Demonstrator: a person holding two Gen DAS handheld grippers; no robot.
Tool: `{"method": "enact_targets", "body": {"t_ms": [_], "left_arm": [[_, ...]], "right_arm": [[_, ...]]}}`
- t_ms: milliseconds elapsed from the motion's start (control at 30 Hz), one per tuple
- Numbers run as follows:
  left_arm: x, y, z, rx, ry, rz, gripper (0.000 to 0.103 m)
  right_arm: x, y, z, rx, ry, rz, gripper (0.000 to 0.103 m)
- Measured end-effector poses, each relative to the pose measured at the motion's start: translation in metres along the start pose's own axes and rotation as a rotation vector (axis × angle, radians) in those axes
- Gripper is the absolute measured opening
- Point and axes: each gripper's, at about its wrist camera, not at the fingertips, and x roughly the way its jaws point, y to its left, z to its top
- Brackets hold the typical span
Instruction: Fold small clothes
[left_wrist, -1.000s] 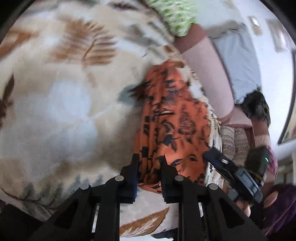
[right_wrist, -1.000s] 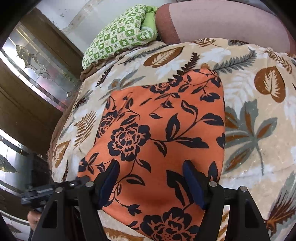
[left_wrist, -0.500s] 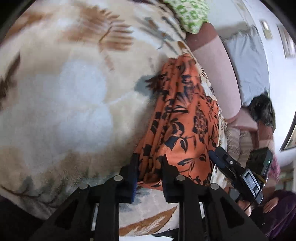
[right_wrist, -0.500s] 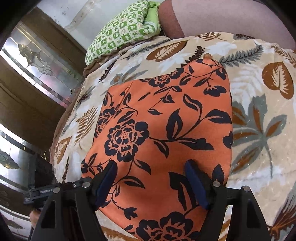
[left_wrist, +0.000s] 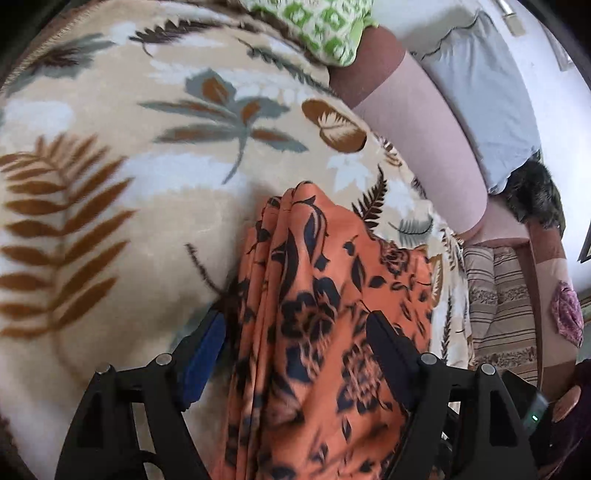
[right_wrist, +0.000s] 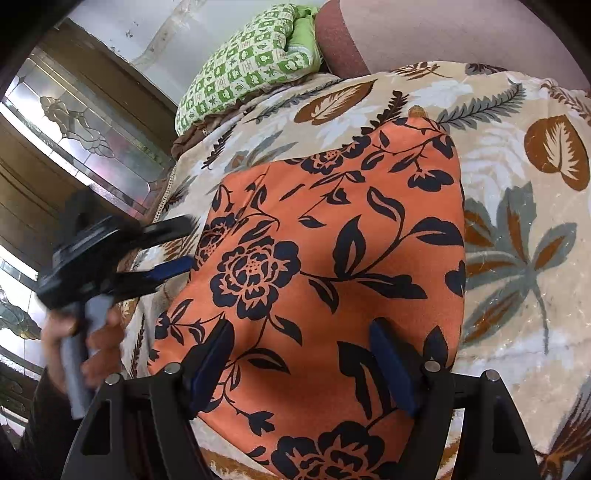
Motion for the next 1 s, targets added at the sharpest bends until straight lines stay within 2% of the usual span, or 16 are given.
{"method": "enact_targets", "body": {"t_ms": [33,67,167,267,333,400,467,500,567,600,667,800,833,867,933,1000], "left_arm": [[0.004,0.006,0.000,-0.003,0.008,0.013,0.056],[0.008,0.013,-0.002,-0.023,0.026,0.028,0.026],[0.008,0.043,-0.012,-0.172,0.009,-0.047,0.025],[0.005,0.049,-0.025,-0.190,-0.030,-0.060,0.025],[0.008,0.052,-0.021,-0.213,-0.002,-0.056,0.028],[0.003,0.035,-0.012,-0.136,0.015,-0.001,0.031],[-0.011,0.015,-0.007,-0.031,-0.011,0.036,0.035],[-0.017,0.010,-0.004,-0.003,-0.029,0.040,0.040],[-0.026,0.008,0.001,0.020,-0.051,0.032,0.059],[-0.026,0.010,0.005,0.016,-0.054,0.031,0.060],[-0.017,0.014,0.013,-0.001,-0.031,0.017,0.060],[-0.003,0.016,0.024,-0.028,-0.028,-0.031,0.058],[0.003,0.015,0.027,-0.029,-0.029,-0.019,0.043],[0.011,0.019,0.028,-0.032,-0.011,0.038,0.029],[0.026,0.028,0.026,-0.084,-0.002,0.015,0.029],[0.026,0.031,0.026,-0.094,-0.004,0.009,0.029]], "right_arm": [[0.000,0.000,0.000,-0.001,0.001,0.001,0.079],[0.000,-0.001,0.000,-0.002,0.002,0.003,0.079],[0.000,-0.001,0.001,-0.005,0.009,0.015,0.079],[0.002,0.001,0.000,-0.029,0.014,-0.004,0.079],[0.004,0.003,-0.001,-0.042,0.016,-0.014,0.079],[0.004,0.004,0.001,-0.039,0.024,-0.020,0.079],[0.001,0.003,0.005,-0.019,0.034,-0.013,0.079],[-0.002,0.003,0.007,-0.010,0.034,-0.005,0.079],[-0.015,0.004,0.015,0.020,-0.002,0.051,0.079],[-0.021,0.004,0.020,0.028,-0.019,0.063,0.079],[-0.032,0.003,0.037,0.032,-0.054,0.063,0.079],[-0.026,-0.009,0.068,0.073,-0.055,0.066,0.079],[-0.018,-0.016,0.073,0.101,-0.035,0.078,0.079],[-0.003,-0.026,0.075,0.139,0.011,0.090,0.079],[0.024,-0.047,0.069,0.211,0.089,0.088,0.079],[0.026,-0.049,0.065,0.210,0.063,0.093,0.079]]}}
